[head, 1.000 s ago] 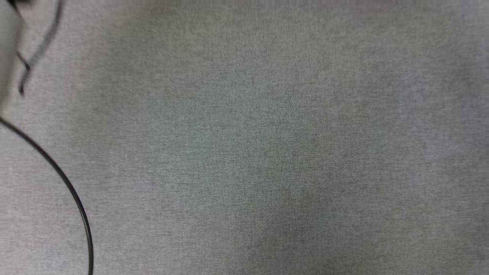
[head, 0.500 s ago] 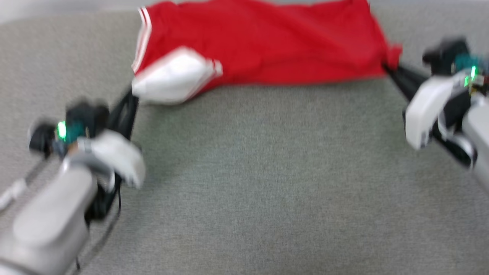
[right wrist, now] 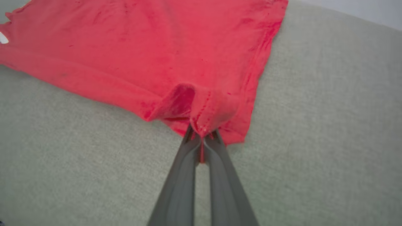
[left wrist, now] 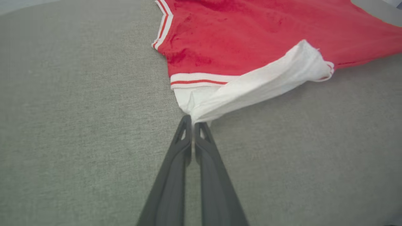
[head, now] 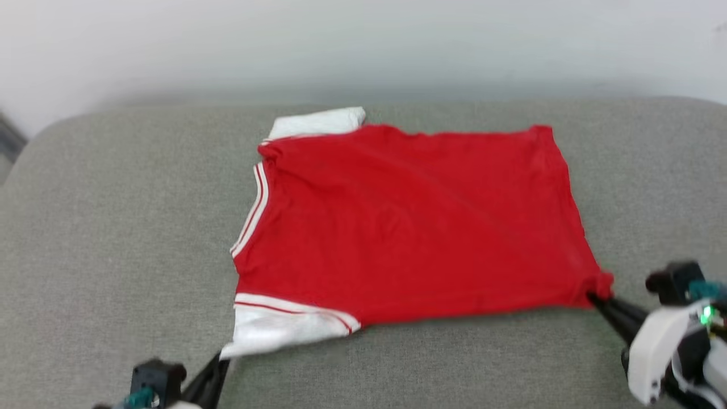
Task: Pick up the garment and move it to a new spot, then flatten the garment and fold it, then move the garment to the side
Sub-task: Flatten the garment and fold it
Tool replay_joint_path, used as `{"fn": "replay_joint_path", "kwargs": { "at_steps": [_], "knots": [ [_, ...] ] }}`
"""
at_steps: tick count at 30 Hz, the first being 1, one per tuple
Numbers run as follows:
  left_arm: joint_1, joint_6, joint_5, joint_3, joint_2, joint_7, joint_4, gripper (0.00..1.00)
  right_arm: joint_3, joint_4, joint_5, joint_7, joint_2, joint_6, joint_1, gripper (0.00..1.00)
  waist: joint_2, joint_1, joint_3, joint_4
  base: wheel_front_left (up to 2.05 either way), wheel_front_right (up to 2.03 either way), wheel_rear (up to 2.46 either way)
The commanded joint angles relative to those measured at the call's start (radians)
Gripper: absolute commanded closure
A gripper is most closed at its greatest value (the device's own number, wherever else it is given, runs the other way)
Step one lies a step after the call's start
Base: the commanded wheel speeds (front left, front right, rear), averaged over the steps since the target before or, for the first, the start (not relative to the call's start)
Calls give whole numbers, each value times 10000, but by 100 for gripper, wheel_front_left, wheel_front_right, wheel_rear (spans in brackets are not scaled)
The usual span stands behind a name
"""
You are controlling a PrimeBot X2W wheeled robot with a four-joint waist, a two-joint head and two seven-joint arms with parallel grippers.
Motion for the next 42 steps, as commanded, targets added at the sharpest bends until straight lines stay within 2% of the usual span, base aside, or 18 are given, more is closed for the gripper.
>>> {"fn": "replay_joint_path", "kwargs": {
  "at_steps": [1, 6, 14, 22, 30, 34, 42],
  "knots": [
    [404, 176, -84, 20, 124, -48, -127, 100, -126, -149, 84, -18, -126, -10, 571, 100, 0, 4, -296, -18, 0, 0, 0],
    [1562, 512, -403, -206, 177, -24, -639, 100, -623, -505, -11, -6, -284, -10, 2060, 100, 0, 4, -643, -90, 0, 0, 0],
    [2452, 696, -782, -370, 268, 73, -1050, 100, -1454, -1239, -256, 405, -315, -10, 3556, 100, 0, 4, -746, -84, 0, 0, 0],
    [1228, 462, -12, -499, 286, 274, -1159, 100, -2869, -2004, -834, 1068, -125, -10, 3747, 100, 0, 4, -518, -81, 0, 0, 0],
    [-1276, -134, 928, -340, 277, 981, -799, 100, -4182, -2929, -1337, 1871, 95, -9, 3368, 100, 0, 4, 240, -201, 0, 0, 0],
    [-2467, -601, 1146, -207, 173, 1228, -260, 100, -4728, -3235, -1549, 2197, 272, -9, 3080, 100, 0, 4, 745, -317, 0, 0, 0],
    [-4303, -1483, 1451, -214, -201, 1604, 1351, 100, -5015, -3240, -2066, 2915, 655, -10, 2073, 100, 0, 4, 1869, -570, 0, 0, 0]
  ]
}}
